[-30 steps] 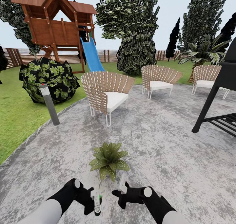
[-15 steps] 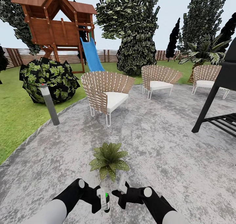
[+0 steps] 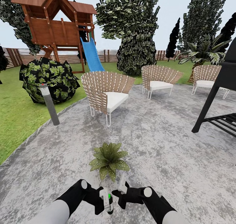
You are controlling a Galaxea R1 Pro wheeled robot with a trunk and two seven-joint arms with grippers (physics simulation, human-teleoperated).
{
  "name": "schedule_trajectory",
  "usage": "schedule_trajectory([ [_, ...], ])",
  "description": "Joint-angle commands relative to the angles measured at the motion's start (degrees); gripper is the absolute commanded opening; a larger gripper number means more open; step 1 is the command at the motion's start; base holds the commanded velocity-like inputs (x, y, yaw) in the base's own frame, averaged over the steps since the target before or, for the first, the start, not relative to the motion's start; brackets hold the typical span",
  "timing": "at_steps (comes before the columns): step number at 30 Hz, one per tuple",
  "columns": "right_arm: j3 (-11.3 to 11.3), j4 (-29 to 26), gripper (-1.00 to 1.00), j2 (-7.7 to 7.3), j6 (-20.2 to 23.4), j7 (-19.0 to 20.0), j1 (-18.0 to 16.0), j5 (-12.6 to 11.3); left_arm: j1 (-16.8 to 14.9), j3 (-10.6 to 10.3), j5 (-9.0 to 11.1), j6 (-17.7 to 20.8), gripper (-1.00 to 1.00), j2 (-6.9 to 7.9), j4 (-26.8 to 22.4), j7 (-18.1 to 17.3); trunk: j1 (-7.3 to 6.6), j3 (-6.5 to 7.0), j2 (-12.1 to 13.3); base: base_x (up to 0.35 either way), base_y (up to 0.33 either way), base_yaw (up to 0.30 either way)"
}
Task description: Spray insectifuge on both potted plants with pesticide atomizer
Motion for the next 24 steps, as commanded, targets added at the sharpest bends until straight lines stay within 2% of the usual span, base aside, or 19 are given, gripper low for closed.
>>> schedule_trajectory([
  [1,-0.06,-0.06,-1.0,0.01,-0.31,-0.02,-0.02,0.56,-0.01,0.04,-0.6,-0.84,-1.0,-0.02,-0.06,0.3,-0.01,-0.05,-0.02,0.0,0.0,0.0],
  [5,-0.06,-0.06,-1.0,0.01,-0.31,-0.02,-0.02,0.56,-0.01,-0.03,3.28,-1.58,-1.0,0.06,-0.05,0.3,-0.01,-0.05,-0.02,0.0,0.0,0.0],
  [15,-0.06,-0.05,-1.0,0.01,-0.31,-0.02,-0.02,0.56,-0.01,-0.06,3.7,-1.69,-1.0,0.15,-0.05,0.3,-0.01,-0.05,-0.02,0.0,0.0,0.0],
  [18,-0.06,-0.03,-1.0,0.01,-0.31,-0.02,-0.02,0.56,-0.01,-0.59,3.19,-1.62,-1.0,0.27,-0.01,2.32,-0.01,-0.05,-0.02,0.0,0.0,0.0],
  [20,-0.06,0.01,-1.0,0.01,-0.31,-0.02,-0.02,0.63,0.04,-0.85,2.86,-1.55,-1.0,1.8,0.76,3.98,-0.01,-0.05,-0.02,0.0,0.0,0.0],
  [22,-0.01,0.02,-1.0,0.01,-0.31,-0.02,-0.02,0.64,0.04,-0.9,2.64,-1.52,-1.0,4.83,1.63,4.32,-0.01,-0.05,-0.02,0.0,0.0,0.0],
  [23,0.01,0.03,-1.0,0.01,-0.31,-0.02,-0.02,0.65,0.06,-0.93,2.66,-1.53,-1.0,7.06,1.88,4.39,-0.01,-0.05,-0.02,0.0,0.0,0.0],
  [24,0.0,0.03,-1.0,0.01,-0.31,-0.02,-0.02,0.65,0.08,-0.97,2.7,-1.52,-1.0,8.58,2.01,4.41,-0.01,-0.05,-0.02,0.0,0.0,0.0],
])
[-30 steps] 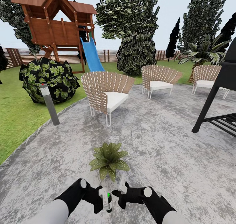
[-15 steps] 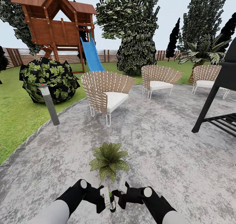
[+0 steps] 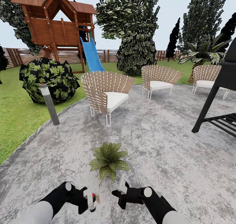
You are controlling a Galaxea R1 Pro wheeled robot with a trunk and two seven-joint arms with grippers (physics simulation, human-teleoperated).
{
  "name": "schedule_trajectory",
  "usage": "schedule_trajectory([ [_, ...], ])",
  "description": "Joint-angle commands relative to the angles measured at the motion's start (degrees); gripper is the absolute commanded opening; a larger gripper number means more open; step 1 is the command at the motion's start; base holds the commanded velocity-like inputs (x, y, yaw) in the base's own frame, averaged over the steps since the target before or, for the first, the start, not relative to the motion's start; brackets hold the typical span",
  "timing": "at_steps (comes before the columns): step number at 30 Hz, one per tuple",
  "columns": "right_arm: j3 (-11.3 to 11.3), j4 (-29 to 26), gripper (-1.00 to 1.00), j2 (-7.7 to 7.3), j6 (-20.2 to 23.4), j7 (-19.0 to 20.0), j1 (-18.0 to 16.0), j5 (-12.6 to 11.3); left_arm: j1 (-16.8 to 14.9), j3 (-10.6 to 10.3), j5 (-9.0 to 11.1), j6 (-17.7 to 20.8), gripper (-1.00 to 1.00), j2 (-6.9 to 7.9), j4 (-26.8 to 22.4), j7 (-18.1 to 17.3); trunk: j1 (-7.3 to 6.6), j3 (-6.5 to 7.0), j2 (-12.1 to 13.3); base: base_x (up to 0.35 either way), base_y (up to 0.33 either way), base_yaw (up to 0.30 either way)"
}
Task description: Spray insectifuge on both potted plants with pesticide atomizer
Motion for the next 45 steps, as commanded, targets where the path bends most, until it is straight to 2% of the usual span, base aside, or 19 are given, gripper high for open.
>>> schedule_trajectory([
  [1,-0.06,-0.06,-1.0,0.01,-0.31,-0.02,-0.02,0.59,0.03,-0.21,-0.2,-0.8,-1.0,1.33,0.14,0.37,-0.01,-0.05,-0.02,0.0,0.0,0.0],
  [3,-0.05,-0.06,-1.0,-0.06,-0.31,-0.02,-0.02,0.64,0.13,-0.23,-0.34,-0.85,-1.0,3.99,1.7,0.38,-0.01,-0.05,-0.02,0.0,0.0,0.0],
  [6,-0.05,0.0,-1.0,-0.11,-0.31,-0.02,-0.02,0.65,0.24,-0.29,-0.35,-0.86,-1.0,6.73,3.29,0.39,-0.01,-0.05,-0.02,0.0,0.0,0.0],
  [9,-0.1,0.02,-1.0,-0.23,-0.31,-0.02,-0.02,0.72,2.01,-0.24,-0.44,-0.87,-1.0,8.01,3.68,0.45,-0.01,-0.05,-0.02,0.0,0.0,0.0],
  [11,-0.17,0.03,-1.0,-0.4,-0.31,-0.02,-0.02,0.7,2.72,-0.24,-1.59,-0.83,-1.0,8.74,3.72,0.62,-0.01,-0.05,-0.02,0.0,0.0,0.0],
  [12,-0.2,0.04,1.0,-0.5,-0.35,-0.08,-0.02,0.69,2.84,-0.11,-2.13,-0.8,-1.0,9.45,3.78,0.85,-0.01,-0.05,-0.02,0.0,0.0,0.0],
  [15,-0.81,-0.16,1.0,-0.77,-0.36,-0.72,-0.02,0.54,2.95,0.61,-1.64,-0.59,-1.0,10.48,3.94,4.14,-0.01,-0.05,-0.02,0.0,0.0,0.0],
  [17,-1.31,-0.09,1.0,-2.35,-0.45,-5.01,-0.02,0.32,2.96,1.08,0.35,-0.49,-1.0,10.12,5.42,9.45,-0.01,-0.05,-0.02,0.0,0.0,0.0],
  [19,-4.08,0.86,1.0,-3.54,-0.47,-13.32,0.11,0.24,2.97,1.28,5.02,-0.65,-1.0,9.11,8.16,15.06,-0.01,-0.05,-0.02,0.0,0.0,0.0],
  [20,-6.61,2.62,1.0,-3.84,-0.48,-18.03,0.21,0.23,2.97,1.3,8.91,-0.81,-1.0,8.48,9.32,17.9,-0.01,-0.05,-0.02,0.0,0.0,0.0],
  [22,-12.56,7.7,1.0,-4.25,-0.69,-27.16,0.33,0.22,2.99,1.33,17.41,-1.39,-1.0,7.92,10.57,22.59,-0.01,-0.05,-0.02,0.0,0.0,0.0],
  [24,-17.24,12.62,1.0,-4.59,-1.9,-39.61,0.44,0.14,3.6,1.33,28.34,-4.82,-1.0,7.78,12.03,27.68,-0.01,-0.05,-0.02,0.0,0.0,0.0],
  [25,-17.95,13.71,1.0,-4.62,-3.17,-43.8,0.56,0.08,4.12,1.3,31.55,-6.24,-1.0,7.75,12.54,29.64,-0.01,-0.05,-0.02,0.0,0.0,0.0],
  [26,-18.56,15.02,1.0,-4.59,-6.99,-49.97,1.29,0.06,4.85,1.28,35.89,-8.43,-1.0,7.7,13.03,33.06,-0.01,-0.05,-0.02,0.0,0.0,0.0],
  [27,-18.88,16.07,1.0,-4.58,-11.44,-54.74,2.34,0.05,5.56,1.27,38.86,-10.1,-1.0,7.64,13.3,35.99,-0.01,-0.05,-0.02,0.0,0.0,0.0],
  [30,-19.21,17.55,1.0,-4.56,-20.49,-62.51,5.11,-0.02,8.68,1.26,45.9,-15.27,-1.0,7.38,13.59,42.78,-0.01,-0.05,-0.02,0.0,0.0,0.0],
  [34,-19.23,17.76,1.0,-4.52,-21.68,-63.33,6.12,0.37,10.27,1.26,51.91,-17.77,-1.0,6.25,14.1,45.33,-0.01,-0.05,-0.02,0.0,0.0,0.0],
  [38,-19.2,21.46,1.0,-4.81,-21.52,-63.3,6.41,0.48,10.43,1.26,52.81,-18.05,-1.0,5.35,16.47,45.55,-0.01,-0.05,-0.02,0.0,0.0,0.0],
  [45,-19.19,24.2,1.0,-4.91,-21.46,-63.21,10.06,0.42,10.44,1.26,52.91,-18.08,-1.0,5.6,16.84,45.56,-0.01,-0.05,-0.02,0.0,0.0,0.0],
])
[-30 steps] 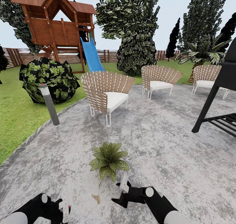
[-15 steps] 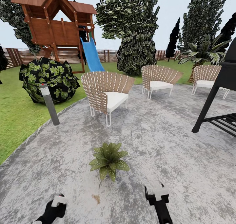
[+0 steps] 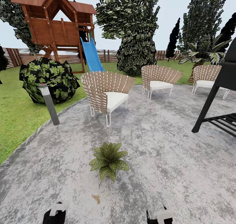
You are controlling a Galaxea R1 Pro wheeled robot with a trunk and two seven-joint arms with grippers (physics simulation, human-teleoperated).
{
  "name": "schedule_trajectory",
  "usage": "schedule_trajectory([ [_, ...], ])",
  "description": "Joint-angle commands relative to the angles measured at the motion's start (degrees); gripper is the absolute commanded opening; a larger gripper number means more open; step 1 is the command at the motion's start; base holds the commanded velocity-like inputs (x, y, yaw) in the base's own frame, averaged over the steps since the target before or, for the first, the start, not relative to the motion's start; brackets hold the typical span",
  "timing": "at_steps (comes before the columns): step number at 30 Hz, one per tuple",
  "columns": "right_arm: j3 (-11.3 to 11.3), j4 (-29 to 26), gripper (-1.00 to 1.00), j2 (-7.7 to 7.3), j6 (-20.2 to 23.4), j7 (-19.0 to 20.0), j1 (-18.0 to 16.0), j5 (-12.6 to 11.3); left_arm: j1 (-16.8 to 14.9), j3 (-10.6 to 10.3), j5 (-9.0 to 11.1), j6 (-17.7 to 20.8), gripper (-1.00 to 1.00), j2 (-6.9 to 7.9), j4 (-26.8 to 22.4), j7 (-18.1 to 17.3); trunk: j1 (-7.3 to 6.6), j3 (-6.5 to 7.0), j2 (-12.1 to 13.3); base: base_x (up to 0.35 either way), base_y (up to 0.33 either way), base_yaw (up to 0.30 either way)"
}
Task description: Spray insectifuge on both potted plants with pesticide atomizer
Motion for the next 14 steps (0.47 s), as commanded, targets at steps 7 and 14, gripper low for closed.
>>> schedule_trajectory([
  [7,-0.37,0.05,1.0,0.01,-0.06,-0.35,0.17,0.64,0.62,-0.19,-0.26,-0.12,-1.0,-0.09,0.06,-0.01,-0.01,-0.05,-0.02,0.0,0.0,0.0],
  [14,-0.31,0.05,1.0,0.08,-0.08,-0.35,0.17,0.63,1.18,-0.27,-0.45,-0.1,-1.0,-0.18,0.06,-0.08,-0.01,-0.05,-0.02,0.0,0.0,0.0],
])
